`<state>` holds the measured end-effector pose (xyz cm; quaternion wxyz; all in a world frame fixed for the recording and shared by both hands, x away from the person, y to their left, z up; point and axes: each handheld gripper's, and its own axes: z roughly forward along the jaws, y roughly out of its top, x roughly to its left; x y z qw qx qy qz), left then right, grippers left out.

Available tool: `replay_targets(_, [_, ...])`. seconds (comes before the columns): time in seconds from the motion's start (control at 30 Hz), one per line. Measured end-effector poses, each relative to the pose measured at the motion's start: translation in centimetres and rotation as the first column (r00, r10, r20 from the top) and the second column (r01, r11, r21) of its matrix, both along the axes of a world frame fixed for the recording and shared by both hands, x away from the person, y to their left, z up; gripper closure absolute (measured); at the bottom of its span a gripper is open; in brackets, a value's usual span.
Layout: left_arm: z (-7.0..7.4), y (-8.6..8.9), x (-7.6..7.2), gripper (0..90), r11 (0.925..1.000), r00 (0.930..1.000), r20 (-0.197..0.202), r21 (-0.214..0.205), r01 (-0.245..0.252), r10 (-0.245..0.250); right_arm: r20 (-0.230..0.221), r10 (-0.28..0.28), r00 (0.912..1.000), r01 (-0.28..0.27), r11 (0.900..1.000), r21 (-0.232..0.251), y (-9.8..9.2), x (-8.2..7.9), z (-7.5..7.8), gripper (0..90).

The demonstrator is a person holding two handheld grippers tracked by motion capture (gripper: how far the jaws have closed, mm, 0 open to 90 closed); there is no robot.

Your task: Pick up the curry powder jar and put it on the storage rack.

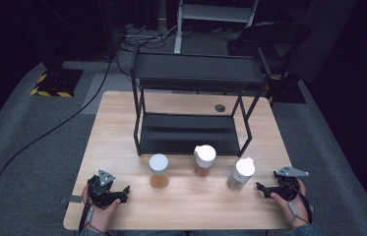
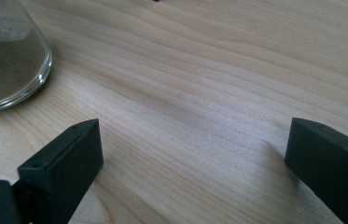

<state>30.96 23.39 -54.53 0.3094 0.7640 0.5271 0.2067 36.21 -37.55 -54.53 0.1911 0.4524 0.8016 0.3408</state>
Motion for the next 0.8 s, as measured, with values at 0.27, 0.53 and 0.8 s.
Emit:
replay_targets(0.27, [-0.01, -0.03, 0.07, 4.5, 1.0, 1.0, -0.002, -0.002, -0.003, 0.003, 0.0, 0.0, 1.0, 0.0, 1.0, 0.0, 0.0, -0.02, 0.0, 4.0])
replay_targets(0.53, [0.06, 0.15, 0.07, 4.9, 0.9992, 0.9998, -0.004, -0.034, -0.021, 0.021, 0.001, 0.001, 1.0, -0.001, 1.0, 0.0, -0.01, -0.03, 0.0, 4.0])
replay_targets(0.8, [0.81, -0.01, 0.16, 8.1, 0.9976, 1.0, -0.006, -0.068, -0.008, 0.008, 0.001, 0.009, 1.0, -0.009, 1.0, 0.0, -0.19, -0.4, -0.01, 4.0])
